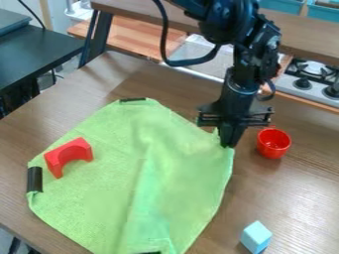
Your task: Unfold the cloth from left to right
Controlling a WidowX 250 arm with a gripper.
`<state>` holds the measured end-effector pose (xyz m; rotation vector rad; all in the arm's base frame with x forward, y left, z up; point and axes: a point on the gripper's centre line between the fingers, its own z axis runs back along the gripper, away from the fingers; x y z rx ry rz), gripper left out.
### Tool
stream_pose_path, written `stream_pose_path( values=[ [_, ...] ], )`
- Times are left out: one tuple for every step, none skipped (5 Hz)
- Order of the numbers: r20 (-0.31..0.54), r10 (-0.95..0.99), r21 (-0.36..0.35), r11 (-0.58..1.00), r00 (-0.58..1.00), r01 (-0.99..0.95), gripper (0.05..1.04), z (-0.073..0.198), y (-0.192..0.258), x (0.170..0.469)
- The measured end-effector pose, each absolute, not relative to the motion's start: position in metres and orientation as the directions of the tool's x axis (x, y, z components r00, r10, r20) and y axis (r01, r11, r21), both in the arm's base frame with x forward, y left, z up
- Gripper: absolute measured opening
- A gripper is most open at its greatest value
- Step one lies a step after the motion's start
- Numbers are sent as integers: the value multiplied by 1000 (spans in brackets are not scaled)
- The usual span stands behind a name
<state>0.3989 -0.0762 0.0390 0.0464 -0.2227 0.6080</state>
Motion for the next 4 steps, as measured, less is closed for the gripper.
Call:
stream_pose_path(
  values=[
    [247, 561, -68, 823, 790, -564, 49, 40, -79, 406],
    [238, 559, -102, 828, 794, -552, 49, 36, -84, 406],
    [252, 549, -138, 836, 797, -532, 61, 38, -89, 409],
    [277, 550, -209, 835, 788, -509, 190, 46, -94, 407]
  ],
)
